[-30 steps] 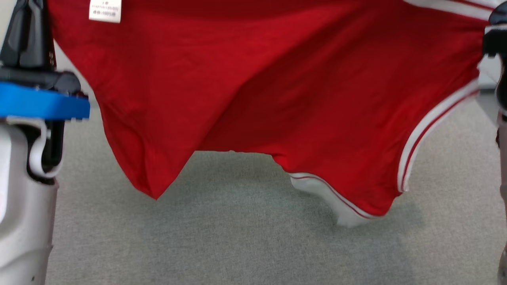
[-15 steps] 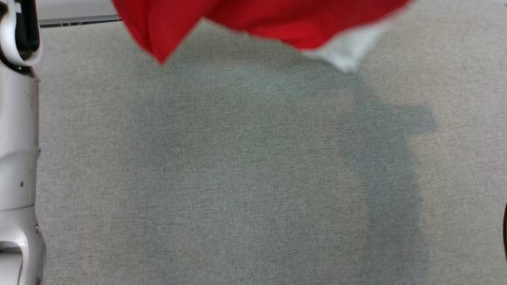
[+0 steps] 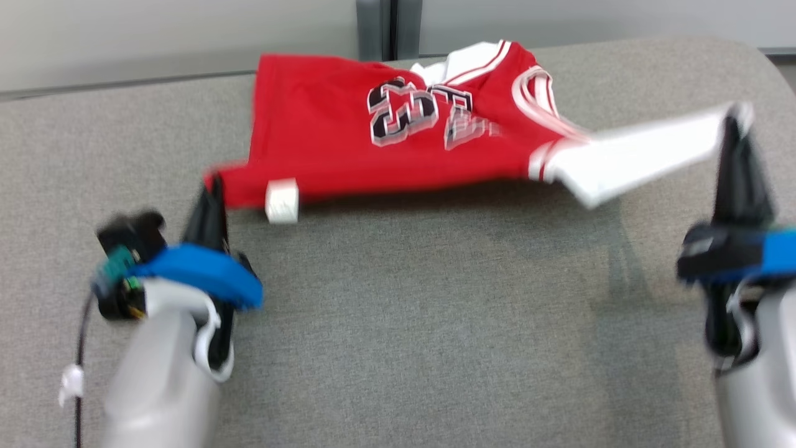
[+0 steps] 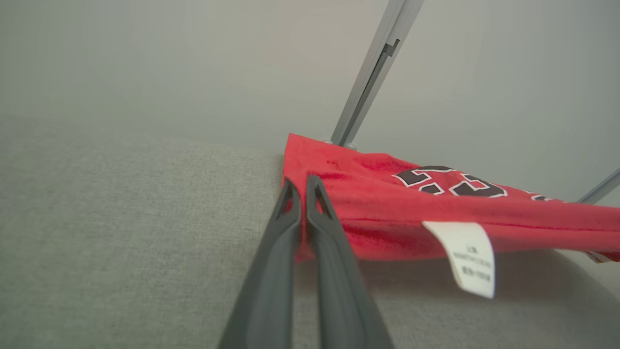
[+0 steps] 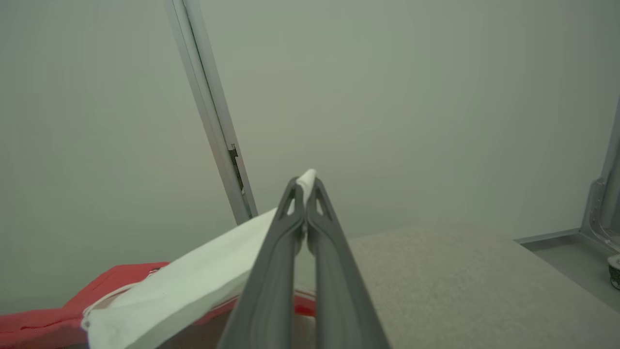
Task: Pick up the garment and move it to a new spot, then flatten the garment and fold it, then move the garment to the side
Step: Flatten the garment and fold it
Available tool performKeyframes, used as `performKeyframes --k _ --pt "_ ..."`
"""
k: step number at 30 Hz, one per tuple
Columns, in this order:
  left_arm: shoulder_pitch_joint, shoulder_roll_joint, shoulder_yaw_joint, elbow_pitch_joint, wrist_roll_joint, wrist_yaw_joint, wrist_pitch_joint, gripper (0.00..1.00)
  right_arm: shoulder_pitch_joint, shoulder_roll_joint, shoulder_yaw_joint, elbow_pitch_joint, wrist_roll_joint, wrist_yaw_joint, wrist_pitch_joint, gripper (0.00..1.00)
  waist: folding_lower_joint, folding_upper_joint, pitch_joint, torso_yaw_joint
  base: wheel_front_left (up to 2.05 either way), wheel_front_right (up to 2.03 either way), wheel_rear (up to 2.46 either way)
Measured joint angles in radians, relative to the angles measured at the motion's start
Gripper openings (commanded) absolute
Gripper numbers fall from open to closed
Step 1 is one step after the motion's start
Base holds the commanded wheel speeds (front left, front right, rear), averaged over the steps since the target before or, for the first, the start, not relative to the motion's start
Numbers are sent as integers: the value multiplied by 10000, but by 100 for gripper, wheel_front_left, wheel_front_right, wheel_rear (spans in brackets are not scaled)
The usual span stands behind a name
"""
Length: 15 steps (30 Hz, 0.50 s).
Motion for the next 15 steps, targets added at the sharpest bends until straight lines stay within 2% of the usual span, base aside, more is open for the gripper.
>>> performKeyframes --k 5,15 --pt "1892 -405 196 382 -397 -46 0 0 2375 451 301 598 192 0 4 0 0 -3 -530 -35 0 0 0" --pt "4474 -840 834 435 -433 -58 -21 0 4454 775 357 1559 -146 0 4 0 0 -4 -1947 -131 0 0 0"
